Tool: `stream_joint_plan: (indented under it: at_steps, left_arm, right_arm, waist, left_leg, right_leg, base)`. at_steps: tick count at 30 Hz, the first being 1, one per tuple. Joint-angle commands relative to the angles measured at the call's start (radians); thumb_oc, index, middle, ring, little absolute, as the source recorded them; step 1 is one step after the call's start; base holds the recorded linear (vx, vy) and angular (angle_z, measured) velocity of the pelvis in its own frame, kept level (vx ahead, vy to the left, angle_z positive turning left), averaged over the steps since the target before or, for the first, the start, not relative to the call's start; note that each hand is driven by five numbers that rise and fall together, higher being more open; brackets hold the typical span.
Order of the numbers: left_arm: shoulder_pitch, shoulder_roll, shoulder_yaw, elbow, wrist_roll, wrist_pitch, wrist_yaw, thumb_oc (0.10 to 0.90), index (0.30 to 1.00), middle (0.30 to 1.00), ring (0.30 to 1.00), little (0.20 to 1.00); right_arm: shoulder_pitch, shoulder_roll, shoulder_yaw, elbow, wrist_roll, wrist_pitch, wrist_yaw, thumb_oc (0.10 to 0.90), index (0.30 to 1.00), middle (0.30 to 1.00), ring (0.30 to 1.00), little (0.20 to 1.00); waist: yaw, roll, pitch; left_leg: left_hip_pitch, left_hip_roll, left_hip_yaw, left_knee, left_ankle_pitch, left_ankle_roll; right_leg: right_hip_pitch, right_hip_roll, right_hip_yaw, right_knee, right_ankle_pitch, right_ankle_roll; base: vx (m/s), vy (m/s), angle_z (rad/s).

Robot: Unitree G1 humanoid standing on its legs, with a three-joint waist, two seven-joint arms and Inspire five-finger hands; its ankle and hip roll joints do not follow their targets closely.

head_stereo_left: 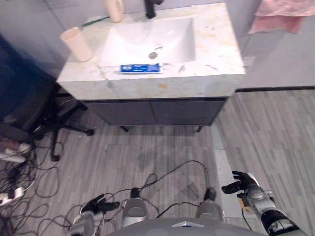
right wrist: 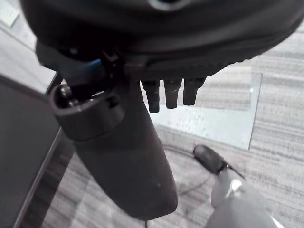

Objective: Organize the bathroom.

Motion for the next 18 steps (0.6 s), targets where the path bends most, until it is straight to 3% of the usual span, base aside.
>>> stream_joint_plan:
  at_steps: [1, 5, 11, 13, 15, 17, 18]
  left_arm:
    - [0.033, 0.097, 0.024, -0.029, 0.047, 0.020, 0.019, 0.800, 0.900, 0.900, 0.900, 0.900]
    - [0.056, 0.121, 0.049, -0.044, 0.025, 0.023, 0.028, 0.800, 0.900, 0.900, 0.900, 0.900]
    - [0.072, 0.104, 0.106, -0.031, -0.036, 0.038, 0.050, 0.800, 0.900, 0.900, 0.900, 0.900]
    - [0.071, 0.102, 0.106, -0.029, -0.014, 0.050, 0.048, 0.800, 0.900, 0.900, 0.900, 0.900]
    - [0.067, 0.108, 0.102, -0.026, 0.008, 0.056, 0.057, 0.800, 0.900, 0.900, 0.900, 0.900]
    - [0.066, 0.112, 0.095, -0.027, -0.012, 0.054, 0.066, 0.800, 0.900, 0.900, 0.900, 0.900]
    - [0.051, 0.119, 0.086, -0.030, -0.023, 0.050, 0.081, 0.800, 0.900, 0.900, 0.900, 0.900]
  right_arm:
    - [-0.018, -0.029, -0.020, -0.055, -0.024, -0.049, 0.014, 0.800, 0.900, 0.900, 0.900, 0.900]
    - [0.003, -0.029, -0.028, -0.070, -0.020, -0.060, 0.035, 0.800, 0.900, 0.900, 0.900, 0.900]
    - [0.028, -0.019, -0.030, -0.075, -0.004, -0.054, 0.033, 0.800, 0.900, 0.900, 0.900, 0.900]
    - [0.035, -0.012, -0.031, -0.063, -0.014, -0.054, 0.032, 0.800, 0.900, 0.900, 0.900, 0.900]
    - [0.040, -0.012, -0.022, -0.063, -0.023, -0.056, 0.055, 0.800, 0.900, 0.900, 0.900, 0.900]
    - [0.036, -0.008, -0.014, -0.057, -0.026, -0.059, 0.067, 0.800, 0.900, 0.900, 0.900, 0.900]
    - [0.027, 0.005, -0.006, -0.060, -0.054, -0.054, 0.086, 0.800, 0.900, 0.900, 0.900, 0.900]
  waist:
    - [0.002, -0.002, 0.010]
    - [0.014, -0.029, 0.015]
    - [0.041, -0.066, -0.007]
    - [0.047, -0.082, -0.011]
    - [0.033, -0.083, 0.000]
    - [0.024, -0.092, 0.008]
    - [0.005, -0.110, 0.016]
  left_leg:
    - [-0.014, -0.042, -0.054, 0.042, -0.066, 0.036]
    - [0.002, -0.052, -0.068, 0.034, -0.090, 0.055]
    - [0.000, -0.068, -0.094, 0.064, -0.124, 0.075]
    - [0.009, -0.101, -0.097, 0.064, -0.144, 0.101]
    - [0.044, -0.120, -0.103, 0.049, -0.163, 0.127]
    - [0.060, -0.114, -0.102, 0.048, -0.165, 0.117]
    - [0.053, -0.106, -0.136, 0.083, -0.188, 0.102]
  right_leg:
    - [-0.016, 0.037, 0.014, 0.096, -0.119, -0.009]
    - [-0.014, 0.020, 0.026, 0.072, -0.089, 0.021]
    - [0.021, 0.002, 0.028, 0.042, -0.060, 0.031]
    - [-0.013, -0.045, 0.043, 0.132, 0.023, 0.046]
    - [-0.121, -0.055, 0.113, 0.306, 0.088, 0.057]
    - [-0.137, -0.037, 0.132, 0.248, 0.096, 0.057]
    - [-0.137, 0.020, 0.159, 0.095, 0.087, 0.050]
  base:
    - [0.05, 0.045, 0.05]
    - [0.01, 0.041, -0.01]
    - [0.02, 0.060, -0.09]
    - [0.04, 0.106, -0.10]
    - [0.07, 0.072, -0.10]
    - [0.12, -0.184, -0.35]
    - [0.13, -0.273, -0.34]
